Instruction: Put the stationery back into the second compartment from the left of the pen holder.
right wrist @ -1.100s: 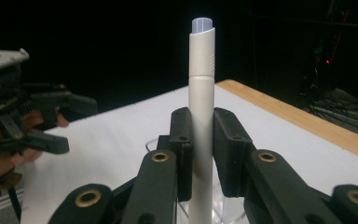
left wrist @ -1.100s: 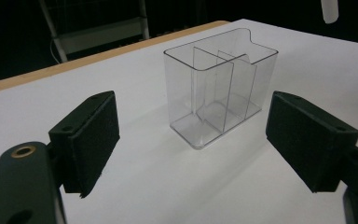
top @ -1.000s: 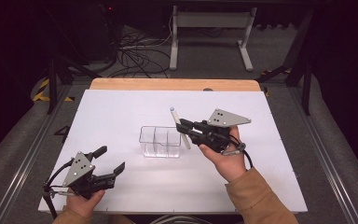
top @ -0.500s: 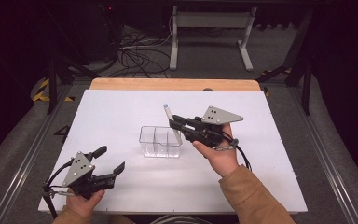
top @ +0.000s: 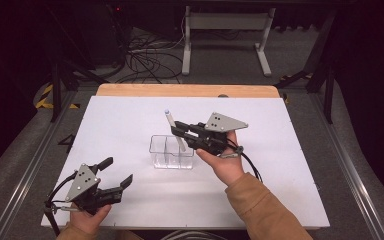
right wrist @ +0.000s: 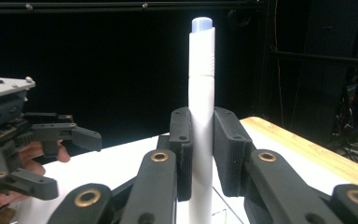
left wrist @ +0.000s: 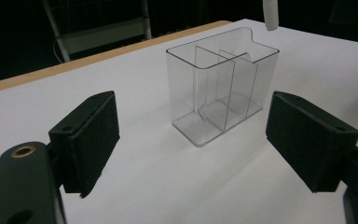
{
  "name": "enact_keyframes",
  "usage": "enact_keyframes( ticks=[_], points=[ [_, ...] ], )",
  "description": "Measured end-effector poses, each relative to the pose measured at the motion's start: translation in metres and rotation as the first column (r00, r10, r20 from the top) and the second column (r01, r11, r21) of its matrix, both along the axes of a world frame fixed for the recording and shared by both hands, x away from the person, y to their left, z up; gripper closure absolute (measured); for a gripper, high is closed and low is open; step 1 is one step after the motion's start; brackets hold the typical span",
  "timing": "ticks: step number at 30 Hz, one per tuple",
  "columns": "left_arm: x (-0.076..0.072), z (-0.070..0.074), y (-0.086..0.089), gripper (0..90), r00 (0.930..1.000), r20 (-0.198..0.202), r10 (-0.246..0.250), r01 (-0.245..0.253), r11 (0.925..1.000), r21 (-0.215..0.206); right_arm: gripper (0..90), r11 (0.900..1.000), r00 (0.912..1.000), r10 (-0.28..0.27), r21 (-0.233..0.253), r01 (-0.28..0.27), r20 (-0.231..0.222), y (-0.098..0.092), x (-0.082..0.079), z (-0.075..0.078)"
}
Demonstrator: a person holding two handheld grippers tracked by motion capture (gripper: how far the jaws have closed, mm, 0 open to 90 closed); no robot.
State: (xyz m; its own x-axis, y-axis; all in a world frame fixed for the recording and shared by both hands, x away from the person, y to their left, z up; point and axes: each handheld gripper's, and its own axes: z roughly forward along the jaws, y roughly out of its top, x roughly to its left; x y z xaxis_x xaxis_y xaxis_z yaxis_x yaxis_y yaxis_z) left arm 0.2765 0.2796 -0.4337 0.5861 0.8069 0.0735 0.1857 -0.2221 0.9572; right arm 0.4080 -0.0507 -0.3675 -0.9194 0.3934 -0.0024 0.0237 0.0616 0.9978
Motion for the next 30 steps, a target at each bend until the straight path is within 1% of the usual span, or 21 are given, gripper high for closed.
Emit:
enact_keyframes(
  ticks=[3, 5, 12, 14, 17, 19, 21, 24, 27, 30],
  points=[
    [0.000, 0.000, 0.000, 18.1, 1.0000, -0.003, 0.000, 0.000, 1.0000, -0.006, 78.8, 1.000, 1.0000, 0.003, 0.000, -0.003, -0.004, 0.006, 0.003, -0.003],
    [0.000, 0.000, 0.000, 18.1, 1.0000, -0.004, -0.001, 0.001, 1.0000, -0.006, 78.8, 1.000, 0.9999, 0.002, 0.011, -0.002, -0.011, 0.009, 0.005, -0.006],
    [0.001, 0.000, 0.000, 18.1, 1.0000, 0.002, -0.006, 0.006, 1.0000, 0.002, 78.7, 1.000, 1.0000, -0.005, 0.007, 0.005, -0.002, 0.017, 0.009, -0.013],
    [0.001, 0.000, -0.001, 18.1, 1.0000, -0.004, -0.005, 0.005, 1.0000, -0.002, 78.7, 1.000, 1.0000, -0.009, 0.009, 0.009, -0.002, 0.019, 0.010, -0.014],
    [0.001, 0.000, -0.001, 18.1, 1.0000, 0.001, -0.005, 0.005, 1.0000, -0.005, 78.7, 1.000, 0.9999, -0.015, 0.012, 0.015, 0.000, 0.022, 0.010, -0.017],
    [0.001, 0.001, -0.001, 18.1, 0.9999, 0.005, -0.010, 0.010, 1.0000, 0.001, 78.8, 1.000, 0.9998, -0.019, 0.007, 0.019, 0.007, 0.025, 0.011, -0.019],
    [0.001, 0.000, -0.001, 18.1, 0.9999, 0.007, -0.010, 0.010, 1.0000, 0.000, 78.7, 1.000, 0.9993, -0.029, 0.003, 0.029, 0.024, 0.027, 0.010, -0.022],
    [0.001, 0.000, -0.001, 18.1, 0.9999, -0.001, -0.012, 0.012, 0.9999, -0.002, 78.7, 0.999, 0.9986, -0.032, -0.001, 0.032, 0.041, 0.030, 0.009, -0.025],
    [0.002, 0.000, -0.001, 18.1, 0.9999, 0.002, -0.013, 0.013, 0.9999, -0.001, 78.7, 0.999, 0.9985, -0.036, -0.011, 0.036, 0.042, 0.033, 0.009, -0.028],
    [0.002, 0.000, -0.001, 18.1, 0.9999, 0.002, -0.010, 0.010, 0.9999, -0.004, 78.7, 0.999, 0.9985, -0.044, -0.017, 0.045, 0.033, 0.035, 0.010, -0.032]
  ],
)
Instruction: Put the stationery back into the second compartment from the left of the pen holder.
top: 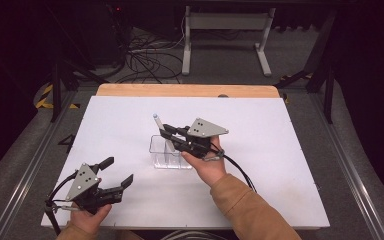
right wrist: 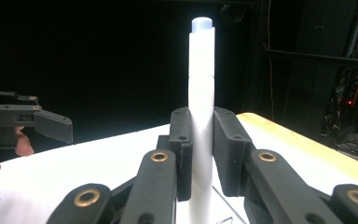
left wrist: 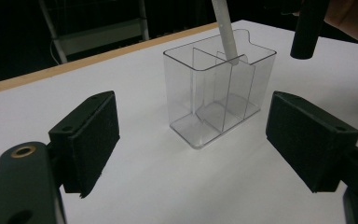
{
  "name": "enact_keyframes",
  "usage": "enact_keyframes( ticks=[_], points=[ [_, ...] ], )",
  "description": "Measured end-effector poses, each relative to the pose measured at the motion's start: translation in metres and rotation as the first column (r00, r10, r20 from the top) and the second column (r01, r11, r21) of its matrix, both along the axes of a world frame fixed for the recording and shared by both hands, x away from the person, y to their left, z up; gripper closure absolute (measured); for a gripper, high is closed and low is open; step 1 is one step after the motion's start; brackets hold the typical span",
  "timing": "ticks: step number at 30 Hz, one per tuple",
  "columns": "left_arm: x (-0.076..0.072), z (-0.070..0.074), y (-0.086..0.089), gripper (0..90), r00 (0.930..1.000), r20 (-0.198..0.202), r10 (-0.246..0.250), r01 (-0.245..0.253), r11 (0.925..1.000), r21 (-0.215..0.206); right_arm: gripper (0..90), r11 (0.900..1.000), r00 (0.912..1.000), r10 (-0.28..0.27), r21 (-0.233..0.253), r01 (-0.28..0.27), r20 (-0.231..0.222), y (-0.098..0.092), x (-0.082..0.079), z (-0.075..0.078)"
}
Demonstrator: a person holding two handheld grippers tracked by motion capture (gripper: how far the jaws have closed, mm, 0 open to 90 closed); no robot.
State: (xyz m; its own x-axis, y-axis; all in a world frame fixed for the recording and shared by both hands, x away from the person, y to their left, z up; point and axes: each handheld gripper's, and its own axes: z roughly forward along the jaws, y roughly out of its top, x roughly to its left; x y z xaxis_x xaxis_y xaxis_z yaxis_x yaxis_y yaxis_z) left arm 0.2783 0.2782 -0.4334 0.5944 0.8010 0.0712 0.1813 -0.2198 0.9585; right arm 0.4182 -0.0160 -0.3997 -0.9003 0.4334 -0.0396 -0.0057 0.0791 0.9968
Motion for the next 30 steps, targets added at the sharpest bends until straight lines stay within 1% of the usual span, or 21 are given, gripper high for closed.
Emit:
enact_keyframes(
  ticks=[4, 6, 7, 9, 13, 15, 19, 21, 23, 25, 27, 29, 30],
  points=[
    [0.000, 0.000, -0.001, 18.1, 1.0000, -0.008, -0.001, 0.001, 1.0000, -0.010, 78.7, 1.000, 1.0000, -0.002, 0.004, 0.002, -0.009, 0.001, 0.001, -0.005],
    [0.000, 0.000, 0.000, 18.1, 1.0000, -0.006, -0.003, 0.003, 1.0000, -0.004, 78.7, 1.000, 0.9999, -0.006, -0.001, 0.006, -0.016, 0.001, 0.001, -0.007],
    [0.000, 0.000, -0.001, 18.1, 1.0000, -0.009, -0.003, 0.003, 1.0000, -0.009, 78.7, 1.000, 0.9997, -0.009, -0.004, 0.009, -0.021, 0.001, 0.000, -0.007],
    [0.000, 0.000, -0.001, 18.1, 1.0000, -0.008, -0.002, 0.002, 0.9999, -0.010, 78.7, 1.000, 0.9996, -0.022, -0.005, 0.022, -0.021, 0.000, -0.002, -0.009],
    [0.001, 0.000, 0.000, 18.1, 1.0000, 0.003, -0.003, 0.003, 1.0000, 0.001, 78.7, 1.000, 0.9991, -0.021, -0.018, 0.020, -0.037, -0.001, -0.004, -0.013],
    [0.001, 0.000, 0.000, 18.1, 1.0000, 0.002, -0.003, 0.003, 1.0000, 0.006, 78.7, 0.999, 0.9988, -0.025, -0.023, 0.024, -0.042, -0.002, -0.004, -0.015],
    [0.001, 0.000, -0.001, 18.1, 1.0000, -0.006, -0.005, 0.004, 1.0000, -0.002, 78.7, 0.999, 0.9984, -0.025, -0.026, 0.023, -0.050, -0.004, -0.006, -0.016],
    [0.001, 0.000, -0.001, 18.1, 1.0000, -0.003, -0.004, 0.004, 1.0000, 0.002, 78.6, 0.999, 0.9982, -0.028, -0.030, 0.026, -0.052, -0.005, -0.007, -0.016],
    [0.001, 0.000, -0.001, 18.1, 1.0000, -0.003, -0.003, 0.003, 1.0000, 0.001, 78.2, 0.999, 0.9972, -0.033, -0.033, 0.031, -0.067, -0.006, -0.007, -0.015],
    [0.001, 0.000, 0.000, 18.1, 1.0000, -0.003, -0.006, 0.006, 1.0000, 0.003, 72.3, 0.999, 0.9961, -0.037, -0.029, 0.034, -0.080, -0.008, -0.008, -0.014],
    [0.001, 0.000, 0.000, 18.1, 1.0000, 0.002, -0.003, 0.003, 1.0000, 0.003, 63.9, 0.998, 0.9967, -0.054, -0.034, 0.052, -0.062, -0.010, -0.009, -0.012],
    [0.000, -0.001, 0.000, 18.1, 1.0000, -0.001, 0.001, -0.001, 1.0000, -0.003, 56.6, 0.997, 0.9969, -0.064, -0.038, 0.063, -0.046, -0.011, -0.011, -0.010],
    [0.000, 0.000, 0.001, 18.1, 1.0000, 0.000, 0.001, -0.001, 1.0000, 0.004, 53.4, 0.997, 0.9966, -0.072, -0.037, 0.070, -0.041, -0.012, -0.012, -0.009]
  ],
)
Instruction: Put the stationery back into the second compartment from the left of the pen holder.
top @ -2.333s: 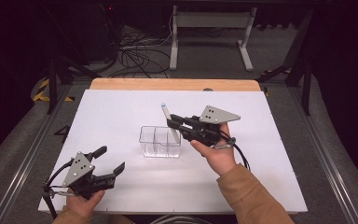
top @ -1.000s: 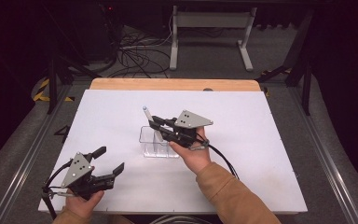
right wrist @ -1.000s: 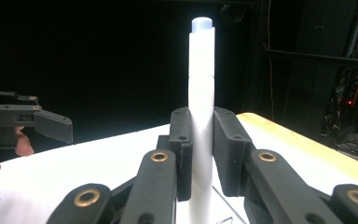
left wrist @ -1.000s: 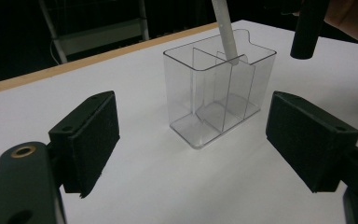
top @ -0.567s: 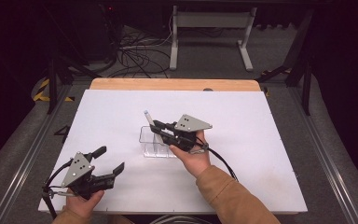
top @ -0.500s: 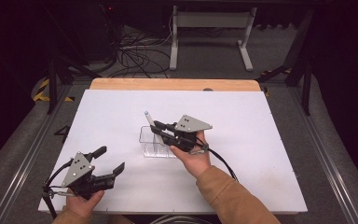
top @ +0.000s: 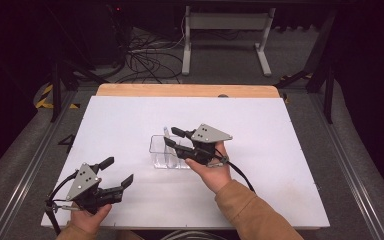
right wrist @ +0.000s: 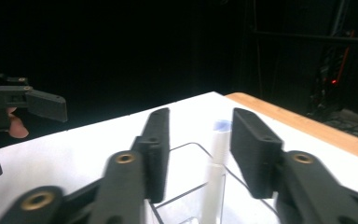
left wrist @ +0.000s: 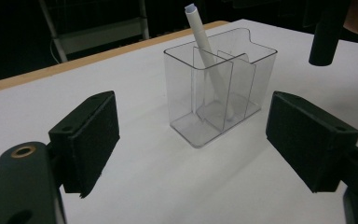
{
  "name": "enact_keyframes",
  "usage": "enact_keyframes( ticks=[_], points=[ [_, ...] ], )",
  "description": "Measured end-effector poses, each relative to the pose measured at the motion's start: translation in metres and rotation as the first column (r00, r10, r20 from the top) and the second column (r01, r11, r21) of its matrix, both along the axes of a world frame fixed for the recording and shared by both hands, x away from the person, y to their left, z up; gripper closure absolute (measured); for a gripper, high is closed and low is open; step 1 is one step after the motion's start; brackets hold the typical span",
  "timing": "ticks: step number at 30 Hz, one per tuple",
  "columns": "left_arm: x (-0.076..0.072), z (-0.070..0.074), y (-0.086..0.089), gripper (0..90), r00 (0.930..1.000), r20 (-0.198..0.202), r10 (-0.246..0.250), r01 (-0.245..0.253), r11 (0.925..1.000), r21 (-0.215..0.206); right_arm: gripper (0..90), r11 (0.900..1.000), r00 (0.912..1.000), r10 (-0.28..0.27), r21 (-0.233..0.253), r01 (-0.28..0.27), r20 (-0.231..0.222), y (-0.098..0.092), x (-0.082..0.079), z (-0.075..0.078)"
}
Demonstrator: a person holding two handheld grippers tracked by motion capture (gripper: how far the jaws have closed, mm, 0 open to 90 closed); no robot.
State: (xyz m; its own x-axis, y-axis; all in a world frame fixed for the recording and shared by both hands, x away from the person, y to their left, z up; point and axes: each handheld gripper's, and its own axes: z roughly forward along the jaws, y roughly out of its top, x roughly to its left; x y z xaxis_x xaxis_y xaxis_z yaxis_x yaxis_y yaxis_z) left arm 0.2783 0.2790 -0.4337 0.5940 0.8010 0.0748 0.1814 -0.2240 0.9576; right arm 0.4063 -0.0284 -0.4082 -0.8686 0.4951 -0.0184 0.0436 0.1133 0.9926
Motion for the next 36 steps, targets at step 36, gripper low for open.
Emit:
enact_keyframes(
  ticks=[36],
  points=[
    [-0.002, 0.000, 0.001, 18.0, 0.9999, -0.005, 0.009, -0.009, 0.9999, -0.006, 23.2, 0.998, 0.9987, -0.003, -0.059, 0.006, 0.051, -0.040, -0.024, 0.044]
  ],
)
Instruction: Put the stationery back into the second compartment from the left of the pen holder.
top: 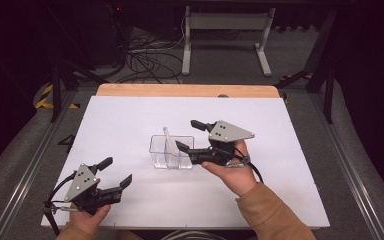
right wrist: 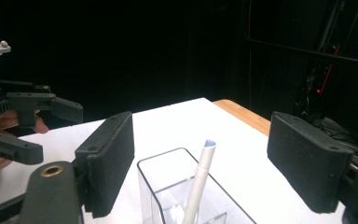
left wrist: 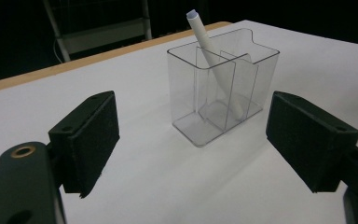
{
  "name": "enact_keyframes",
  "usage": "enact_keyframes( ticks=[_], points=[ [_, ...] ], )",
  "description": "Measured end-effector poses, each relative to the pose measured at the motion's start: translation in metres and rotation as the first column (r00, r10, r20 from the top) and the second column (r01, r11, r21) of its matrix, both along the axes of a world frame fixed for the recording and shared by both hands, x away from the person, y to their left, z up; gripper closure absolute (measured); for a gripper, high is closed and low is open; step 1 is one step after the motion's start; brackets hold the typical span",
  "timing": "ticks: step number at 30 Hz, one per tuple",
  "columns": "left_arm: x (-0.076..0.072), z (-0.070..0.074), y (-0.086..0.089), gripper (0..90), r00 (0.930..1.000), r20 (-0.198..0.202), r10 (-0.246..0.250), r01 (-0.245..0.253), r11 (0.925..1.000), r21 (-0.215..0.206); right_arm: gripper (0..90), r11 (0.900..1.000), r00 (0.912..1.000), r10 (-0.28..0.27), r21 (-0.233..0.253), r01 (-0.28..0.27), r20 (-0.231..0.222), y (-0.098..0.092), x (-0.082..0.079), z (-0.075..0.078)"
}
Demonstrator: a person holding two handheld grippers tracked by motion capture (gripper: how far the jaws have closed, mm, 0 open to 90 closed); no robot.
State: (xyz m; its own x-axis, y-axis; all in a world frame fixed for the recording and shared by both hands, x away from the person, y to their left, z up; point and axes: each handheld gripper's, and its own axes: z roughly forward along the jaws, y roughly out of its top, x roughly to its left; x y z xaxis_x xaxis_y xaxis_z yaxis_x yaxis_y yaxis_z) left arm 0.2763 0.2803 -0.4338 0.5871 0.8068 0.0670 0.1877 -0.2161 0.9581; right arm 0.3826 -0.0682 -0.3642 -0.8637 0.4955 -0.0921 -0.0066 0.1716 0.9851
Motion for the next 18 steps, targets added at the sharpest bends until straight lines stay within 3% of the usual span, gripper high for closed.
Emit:
enact_keyframes(
  ticks=[8, 18],
  points=[
    [0.000, 0.000, -0.001, 18.0, 1.0000, -0.001, 0.003, -0.003, 1.0000, -0.006, 17.8, 1.000, 1.0000, -0.008, -0.005, 0.008, 0.004, -0.020, -0.006, 0.002],
    [0.000, 0.000, -0.001, 18.0, 1.0000, 0.003, 0.005, -0.005, 1.0000, 0.000, 15.3, 0.995, 0.9950, -0.092, -0.043, 0.090, -0.040, -0.055, -0.011, -0.007]
  ],
)
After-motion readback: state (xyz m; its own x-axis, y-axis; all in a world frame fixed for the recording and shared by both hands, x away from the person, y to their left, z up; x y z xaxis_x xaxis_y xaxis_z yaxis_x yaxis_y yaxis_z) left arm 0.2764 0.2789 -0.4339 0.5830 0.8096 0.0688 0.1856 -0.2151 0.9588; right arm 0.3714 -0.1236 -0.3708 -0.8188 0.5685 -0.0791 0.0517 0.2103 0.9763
